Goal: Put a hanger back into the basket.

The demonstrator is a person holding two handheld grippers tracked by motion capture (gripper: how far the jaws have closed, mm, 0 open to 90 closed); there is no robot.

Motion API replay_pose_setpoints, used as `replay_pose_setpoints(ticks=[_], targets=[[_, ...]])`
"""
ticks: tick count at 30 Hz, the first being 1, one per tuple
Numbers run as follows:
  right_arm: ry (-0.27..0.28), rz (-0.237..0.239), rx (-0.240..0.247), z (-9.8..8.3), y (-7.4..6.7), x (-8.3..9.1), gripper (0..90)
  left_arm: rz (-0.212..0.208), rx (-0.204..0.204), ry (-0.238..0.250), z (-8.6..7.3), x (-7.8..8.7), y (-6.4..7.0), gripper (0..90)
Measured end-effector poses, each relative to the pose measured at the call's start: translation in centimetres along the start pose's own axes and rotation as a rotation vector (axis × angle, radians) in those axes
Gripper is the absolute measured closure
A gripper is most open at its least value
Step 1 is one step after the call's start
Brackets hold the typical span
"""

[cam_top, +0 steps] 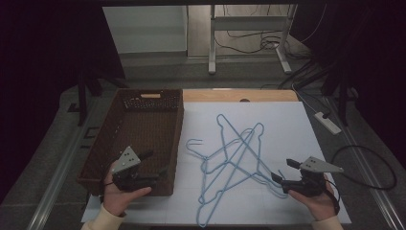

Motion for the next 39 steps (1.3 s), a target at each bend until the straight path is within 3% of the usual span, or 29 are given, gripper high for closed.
replay_pose_setpoints(ticks=[21, 28, 34, 39], targets=[[-0.037, 0.001, 0.019, -0.2, -0.3, -0.6, 22.5, 0.002, -0.019, -0.005, 0.0, 0.0, 0.3, 22.3], [-0.066, 0.015, 0.025, 0.5, -0.7, -1.4, 25.6, 0.000, -0.019, -0.006, 0.0, -0.1, 0.3, 22.7], [-0.096, 0.053, 0.057, 2.4, -2.2, -2.9, 28.1, -0.003, -0.030, -0.004, 0.1, -0.1, 0.5, 22.8], [-0.119, 0.097, 0.110, 4.1, -4.3, -5.0, 31.6, -0.004, -0.036, -0.009, 0.0, -0.1, 0.6, 23.1]])
Point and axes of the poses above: each handheld gripper's, and its own axes: x roughly backward along the jaws, z roughly out of its top, y roughly to its right, the point moved 6 cm from there along -x, roughly forward along the jaws, and after that the axes turned 12 degrees about -z, right-handed, at the moved point
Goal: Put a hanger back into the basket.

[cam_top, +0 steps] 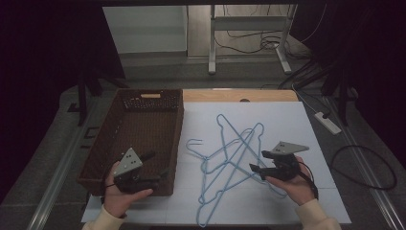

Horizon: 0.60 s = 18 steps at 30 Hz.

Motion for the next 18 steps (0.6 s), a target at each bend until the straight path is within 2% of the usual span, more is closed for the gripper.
replay_pose_setpoints(ticks=[7, 8, 10, 11, 12, 13, 14, 18], targets=[[-0.037, 0.059, 0.044, 1.8, -1.6, -2.8, 34.3, 0.002, -0.005, -0.003, 0.0, 0.0, 0.0, 23.4], [-0.037, 0.059, 0.044, 1.8, -1.6, -2.8, 34.3, 0.002, -0.005, -0.003, 0.0, 0.0, 0.0, 23.4], [-0.049, 0.082, 0.070, 2.8, -2.5, -4.0, 36.3, 0.003, -0.005, -0.002, 0.0, 0.0, 0.0, 23.4], [-0.049, 0.082, 0.070, 2.8, -2.5, -4.0, 36.3, 0.003, -0.005, -0.002, 0.0, 0.0, 0.0, 23.4], [-0.059, 0.099, 0.089, 3.6, -3.4, -5.0, 37.0, 0.004, -0.005, -0.002, 0.0, 0.0, -0.1, 23.4], [-0.059, 0.099, 0.089, 3.6, -3.4, -5.0, 37.0, 0.004, -0.005, -0.002, 0.1, 0.0, -0.1, 23.4], [-0.067, 0.113, 0.112, 4.2, -4.2, -5.9, 37.6, 0.005, -0.005, 0.000, 0.1, 0.1, -0.1, 23.4], [-0.099, 0.140, 0.149, 5.3, -6.0, -7.9, 38.4, 0.007, -0.005, 0.004, 0.1, 0.2, -0.1, 23.4]])
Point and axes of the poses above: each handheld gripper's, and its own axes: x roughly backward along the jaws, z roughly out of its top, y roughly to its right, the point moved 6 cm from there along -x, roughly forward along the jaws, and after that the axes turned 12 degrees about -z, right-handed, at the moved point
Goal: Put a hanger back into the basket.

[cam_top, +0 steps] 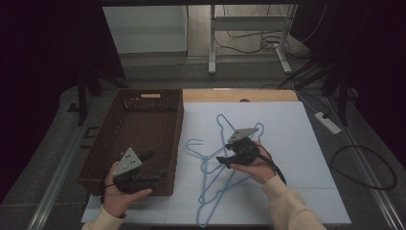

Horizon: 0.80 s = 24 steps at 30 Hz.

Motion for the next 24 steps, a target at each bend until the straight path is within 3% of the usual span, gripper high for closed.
replay_pose_setpoints(ticks=[14, 24], targets=[[-0.103, 0.061, 0.056, 2.4, -1.9, -6.1, 41.2, -0.001, -0.003, 0.007, 0.1, 0.3, 0.0, 23.5], [-0.143, 0.070, 0.101, 3.1, -2.8, -8.4, 49.2, 0.003, -0.003, 0.007, 0.1, 0.2, -0.1, 23.7]])
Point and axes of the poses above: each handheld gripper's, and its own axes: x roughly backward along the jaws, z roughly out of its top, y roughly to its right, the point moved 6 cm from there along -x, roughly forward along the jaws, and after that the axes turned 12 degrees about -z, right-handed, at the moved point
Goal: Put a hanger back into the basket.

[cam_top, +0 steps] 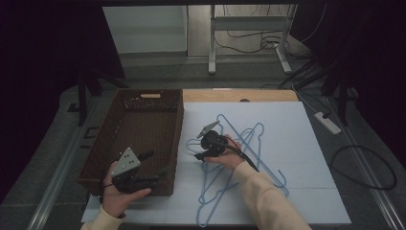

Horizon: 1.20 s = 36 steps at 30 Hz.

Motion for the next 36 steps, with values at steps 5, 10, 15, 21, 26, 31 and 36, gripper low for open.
replay_pose_setpoints(ticks=[5, 10, 15, 21, 26, 31, 36], targets=[[-0.025, 0.005, 0.028, 0.3, -0.4, -0.7, 57.1, -0.001, -0.001, -0.004, -0.1, 0.0, 0.0, 23.7], [-0.042, -0.007, 0.059, 0.4, -0.6, -1.2, 72.4, 0.000, 0.001, -0.005, -0.1, -0.1, -0.1, 23.7], [-0.036, -0.018, 0.071, 0.5, -0.5, -1.0, 85.0, 0.002, 0.000, -0.006, -0.1, -0.1, -0.1, 23.7], [0.023, -0.054, 0.046, 1.0, -0.2, 0.9, 85.8, 0.001, -0.002, -0.004, 0.0, 0.0, 0.0, 23.6], [0.081, -0.083, 0.004, 1.3, 0.6, 3.3, 86.0, -0.001, -0.005, 0.001, 0.2, 0.0, 0.3, 23.7], [0.136, -0.098, -0.031, 1.1, 1.3, 5.6, 86.1, -0.006, -0.009, 0.000, 0.4, -0.1, 0.5, 23.6], [0.197, -0.104, -0.073, 0.5, 2.1, 7.7, 86.2, -0.012, -0.014, 0.000, 0.6, -0.2, 0.8, 23.6]])
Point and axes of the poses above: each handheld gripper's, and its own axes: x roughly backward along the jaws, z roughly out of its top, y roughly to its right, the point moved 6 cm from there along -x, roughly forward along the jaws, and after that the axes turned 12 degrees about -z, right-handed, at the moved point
